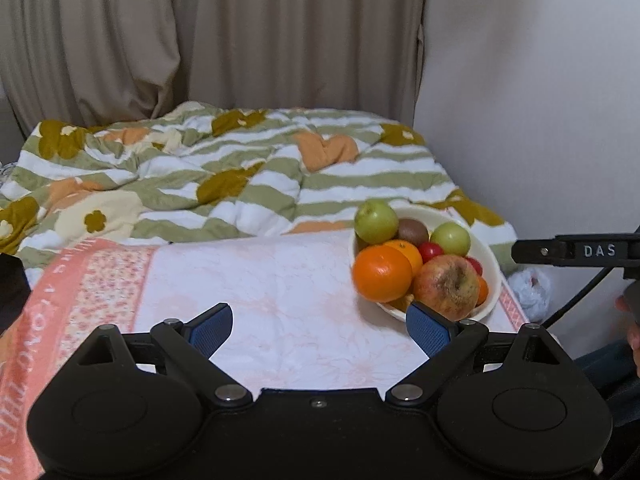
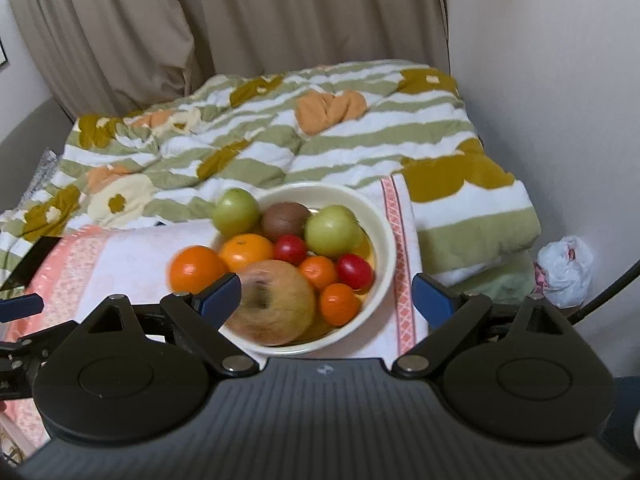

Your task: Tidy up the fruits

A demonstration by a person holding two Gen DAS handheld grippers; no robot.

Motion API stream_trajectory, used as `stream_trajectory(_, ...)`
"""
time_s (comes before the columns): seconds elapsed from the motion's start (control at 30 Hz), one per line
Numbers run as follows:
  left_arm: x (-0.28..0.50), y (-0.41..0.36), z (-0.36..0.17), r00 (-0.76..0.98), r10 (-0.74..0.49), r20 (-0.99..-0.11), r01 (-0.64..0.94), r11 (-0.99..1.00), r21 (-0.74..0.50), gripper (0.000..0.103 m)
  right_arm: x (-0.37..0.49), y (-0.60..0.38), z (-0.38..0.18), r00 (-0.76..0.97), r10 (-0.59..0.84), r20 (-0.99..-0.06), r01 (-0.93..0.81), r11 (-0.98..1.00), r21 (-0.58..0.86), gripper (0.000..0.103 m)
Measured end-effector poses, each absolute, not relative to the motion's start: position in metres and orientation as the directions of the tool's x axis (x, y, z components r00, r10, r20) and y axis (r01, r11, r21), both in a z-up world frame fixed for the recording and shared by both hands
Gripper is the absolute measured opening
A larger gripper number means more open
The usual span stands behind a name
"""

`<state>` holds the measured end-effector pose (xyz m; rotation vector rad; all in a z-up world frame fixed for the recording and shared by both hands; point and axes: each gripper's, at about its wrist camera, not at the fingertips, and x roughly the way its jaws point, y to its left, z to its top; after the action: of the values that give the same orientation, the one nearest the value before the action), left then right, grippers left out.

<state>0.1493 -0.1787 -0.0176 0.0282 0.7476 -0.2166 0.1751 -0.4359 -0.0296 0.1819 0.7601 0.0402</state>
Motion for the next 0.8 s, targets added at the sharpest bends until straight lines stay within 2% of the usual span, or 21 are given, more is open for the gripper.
stream_trajectory(0.23, 0.123, -0.141, 0.016, 0.754, -0.163, -0.636, 0.19, 0.982, -0.027, 0.099, 0.133, -0.394, 0.019, 0.755, 0.078, -0.651, 0.03, 0.988, 0.153, 0.103)
stream_trajectory(0.37, 0.109, -0.117, 0.03, 0.783, -0.098, -0.615, 0.15, 0.988, 0.034, 0.102, 0.107, -0.36, 0.038, 0.775, 0.034, -0.631, 0.032, 0.995, 0.093, 0.103)
stream_trajectory(0.47, 0.099, -0.101, 0.036, 0.803, -0.06, -0.594, 0.127, 0.989, 0.072, 0.103, 0.091, -0.334, 0.043, 0.782, 0.022, -0.623, 0.019, 0.998, 0.059, 0.103)
stream_trajectory(0.8, 0.069, -0.064, 0.039, 0.804, -0.042, -0.593, 0.103, 0.992, 0.07, 0.103, 0.056, -0.29, 0.032, 0.762, 0.007, -0.648, 0.022, 0.999, 0.037, 0.103)
